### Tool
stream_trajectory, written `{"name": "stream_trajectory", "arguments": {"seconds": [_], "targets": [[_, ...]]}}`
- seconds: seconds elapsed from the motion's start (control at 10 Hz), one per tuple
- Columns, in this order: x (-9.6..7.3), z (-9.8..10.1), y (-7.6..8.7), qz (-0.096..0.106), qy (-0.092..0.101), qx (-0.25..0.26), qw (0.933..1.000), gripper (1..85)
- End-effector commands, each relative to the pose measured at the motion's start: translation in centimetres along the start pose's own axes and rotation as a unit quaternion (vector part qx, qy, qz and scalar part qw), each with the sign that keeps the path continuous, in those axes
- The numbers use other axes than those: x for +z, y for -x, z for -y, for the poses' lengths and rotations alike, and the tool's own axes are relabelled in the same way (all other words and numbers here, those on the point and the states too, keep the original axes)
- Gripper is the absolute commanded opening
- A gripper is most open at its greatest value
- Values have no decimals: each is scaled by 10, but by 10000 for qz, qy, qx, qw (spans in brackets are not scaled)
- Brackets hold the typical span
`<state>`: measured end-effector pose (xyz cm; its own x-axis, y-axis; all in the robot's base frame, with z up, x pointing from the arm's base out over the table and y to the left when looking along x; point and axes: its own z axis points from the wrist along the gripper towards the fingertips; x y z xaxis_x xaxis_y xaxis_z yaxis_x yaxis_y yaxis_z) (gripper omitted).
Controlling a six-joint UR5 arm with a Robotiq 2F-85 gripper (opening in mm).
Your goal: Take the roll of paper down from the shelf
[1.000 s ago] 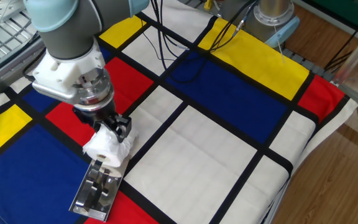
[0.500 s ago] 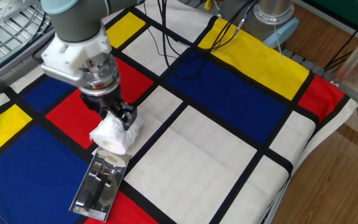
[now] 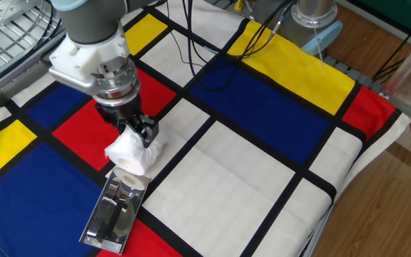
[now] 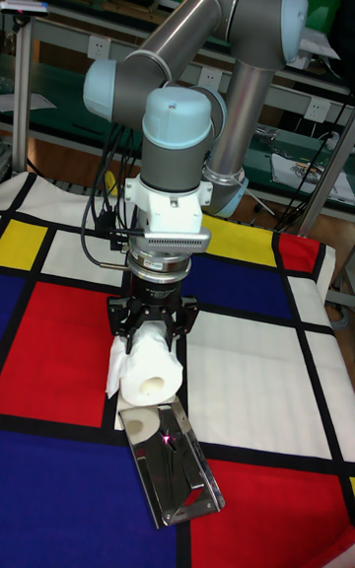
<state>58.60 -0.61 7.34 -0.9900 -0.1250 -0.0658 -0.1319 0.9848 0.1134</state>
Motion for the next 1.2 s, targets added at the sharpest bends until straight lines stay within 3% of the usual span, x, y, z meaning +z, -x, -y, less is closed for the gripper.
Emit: {"name": "stream_trajectory", "arguments": {"seconds": [0.0, 0.1, 0.2, 0.3, 0.7, 0.9, 1.1], "targets": [[2, 5, 4, 100, -102, 733, 9972, 10], [2, 10, 5, 104, -216, 818, 9964, 27], [1, 11, 7, 142, -196, 757, 9968, 140], [0, 5, 10, 188, -12, 501, 9986, 430], [-1, -5, 13, 221, 162, 146, 9995, 780], [-1, -5, 14, 231, 166, 40, 9996, 850], [-6, 1, 9, 115, 50, 23, 9999, 850]]}}
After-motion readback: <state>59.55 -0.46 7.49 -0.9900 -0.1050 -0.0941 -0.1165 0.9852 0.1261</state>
